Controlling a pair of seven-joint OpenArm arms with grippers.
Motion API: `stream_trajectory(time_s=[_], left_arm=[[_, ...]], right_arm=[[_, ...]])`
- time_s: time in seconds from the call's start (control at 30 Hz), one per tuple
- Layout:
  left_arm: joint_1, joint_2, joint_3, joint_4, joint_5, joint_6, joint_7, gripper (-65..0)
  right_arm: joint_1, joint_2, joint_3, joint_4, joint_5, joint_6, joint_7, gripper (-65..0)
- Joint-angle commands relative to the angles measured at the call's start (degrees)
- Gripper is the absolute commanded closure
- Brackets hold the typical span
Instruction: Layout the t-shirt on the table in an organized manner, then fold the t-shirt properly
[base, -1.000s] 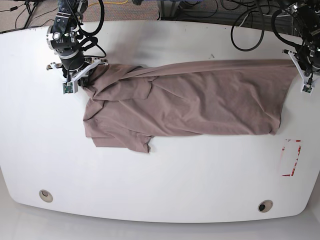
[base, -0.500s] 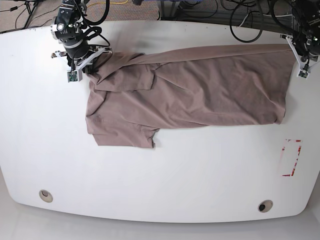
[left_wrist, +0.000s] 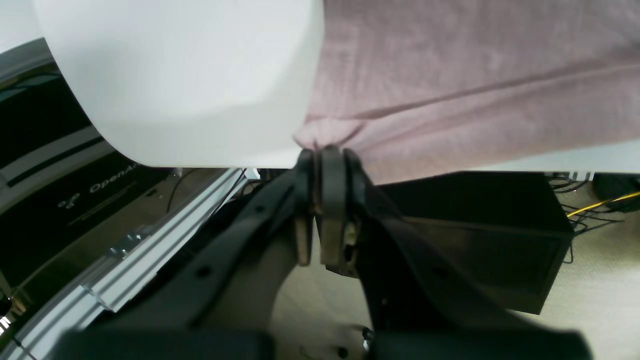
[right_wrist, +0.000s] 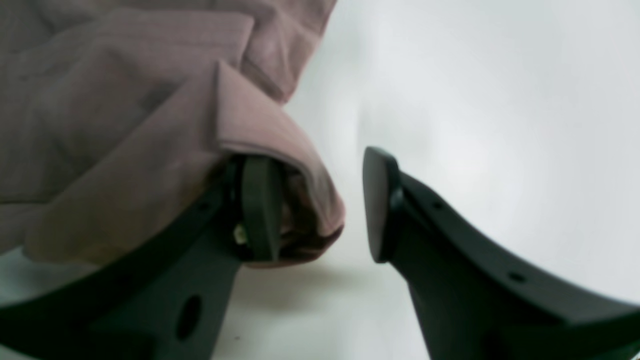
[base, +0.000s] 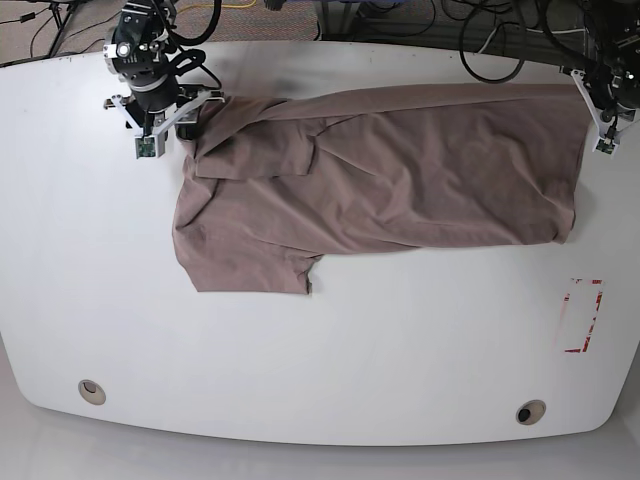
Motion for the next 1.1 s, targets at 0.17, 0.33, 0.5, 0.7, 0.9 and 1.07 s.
stream_trajectory(time_s=[0.17,0.33,0.5,0.7,0.9,1.07], left_arm=[[0.0,-1.1,-0.5,1.0,0.6,-0.1,-0.2,0.0],[0.0,-1.1,-0.5,1.0,0.6,-0.1,-0.3,0.0],[-0.1,-1.1,-0.3,1.0,0.6,-0.1,-0.3,0.0],[-1.8,-1.1,-0.2,1.0,0.6,-0.1,-0.3,0.0],[-2.0,-1.1,-0.1,0.9,0.6,-0.1,-0.3,-8.5],[-2.0,-1.1,-0.1,0.9,0.6,-0.1,-0.3,-25.3]], right_arm=[[0.1,0.2,0.2,1.2,0.4,0.0,1.4,-26.2],[0.2,-0.4,1.3,1.3,3.3,0.0,1.6,-26.3],[-1.8,-0.6,5.3,1.5,13.1,0.0,1.1,-28.7],[-4.1,0.9,3.5,1.4,17.2,0.0,1.2,-46.6],[-4.4,0.9,0.6,1.4,17.8,0.0,1.2,-55.0],[-4.4,1.1,-1.7,1.7,17.8,1.7,1.2,-53.4]])
